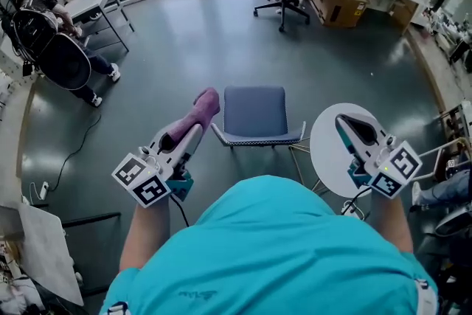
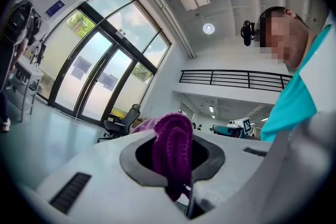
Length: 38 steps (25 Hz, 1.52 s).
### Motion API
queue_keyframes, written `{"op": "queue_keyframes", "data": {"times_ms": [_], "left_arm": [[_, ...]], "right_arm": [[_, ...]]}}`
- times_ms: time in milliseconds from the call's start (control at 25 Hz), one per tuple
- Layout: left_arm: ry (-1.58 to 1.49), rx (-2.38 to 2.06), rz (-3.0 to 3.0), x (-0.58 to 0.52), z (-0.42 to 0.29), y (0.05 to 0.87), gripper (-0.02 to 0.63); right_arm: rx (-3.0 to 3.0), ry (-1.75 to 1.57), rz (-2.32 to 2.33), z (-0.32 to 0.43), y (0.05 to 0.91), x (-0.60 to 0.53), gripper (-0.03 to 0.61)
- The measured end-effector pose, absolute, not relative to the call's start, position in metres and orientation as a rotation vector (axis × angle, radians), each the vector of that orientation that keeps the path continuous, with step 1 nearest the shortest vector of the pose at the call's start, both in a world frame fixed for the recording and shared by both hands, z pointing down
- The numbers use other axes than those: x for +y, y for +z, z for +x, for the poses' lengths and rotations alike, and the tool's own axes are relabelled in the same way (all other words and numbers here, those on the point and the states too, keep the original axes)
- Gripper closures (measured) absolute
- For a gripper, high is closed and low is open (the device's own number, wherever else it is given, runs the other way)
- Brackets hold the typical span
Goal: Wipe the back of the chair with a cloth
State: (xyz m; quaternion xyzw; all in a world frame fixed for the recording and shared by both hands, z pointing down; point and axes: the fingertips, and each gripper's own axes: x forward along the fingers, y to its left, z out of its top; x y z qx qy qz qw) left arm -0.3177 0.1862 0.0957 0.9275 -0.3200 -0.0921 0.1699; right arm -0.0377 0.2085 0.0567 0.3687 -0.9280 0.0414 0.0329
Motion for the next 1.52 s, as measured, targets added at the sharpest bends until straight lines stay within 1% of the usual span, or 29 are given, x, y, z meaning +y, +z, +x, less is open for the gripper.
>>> {"op": "queue_keyframes", "data": {"times_ms": [200, 360, 480, 680, 920, 1040, 1280, 1520], "left_arm": [[-0.221, -0.864, 2.610, 0.150, -0.308, 0.114, 0.555], [-0.170, -0.865, 2.600, 0.119, -0.284, 0.127, 0.555], [-0.125, -0.897, 2.597, 0.099, -0.251, 0.137, 0.555], [-0.045, -0.976, 2.524, 0.055, -0.178, 0.155, 0.555], [0.177, -1.007, 2.428, 0.017, -0.129, 0.196, 0.555], [0.290, -0.988, 2.420, 0.005, -0.129, 0.225, 0.555], [0.514, -0.904, 2.395, -0.014, -0.165, 0.301, 0.555], [0.724, -0.876, 2.368, -0.021, -0.185, 0.358, 0.555]], "right_arm": [[-2.814, 0.190, 1.183, -0.027, 0.072, 0.176, 0.588], [-2.825, 0.220, 1.179, -0.007, 0.089, 0.146, 0.588], [-2.858, 0.239, 1.154, 0.026, 0.103, 0.120, 0.588], [-2.894, 0.240, 1.091, 0.100, 0.122, 0.069, 0.588], [-2.927, 0.359, 0.966, 0.128, 0.165, 0.017, 0.588], [-2.904, 0.424, 0.969, 0.124, 0.188, 0.004, 0.588], [-2.784, 0.450, 1.020, 0.088, 0.219, -0.006, 0.588], [-2.753, 0.522, 0.984, 0.071, 0.229, -0.005, 0.588]]}}
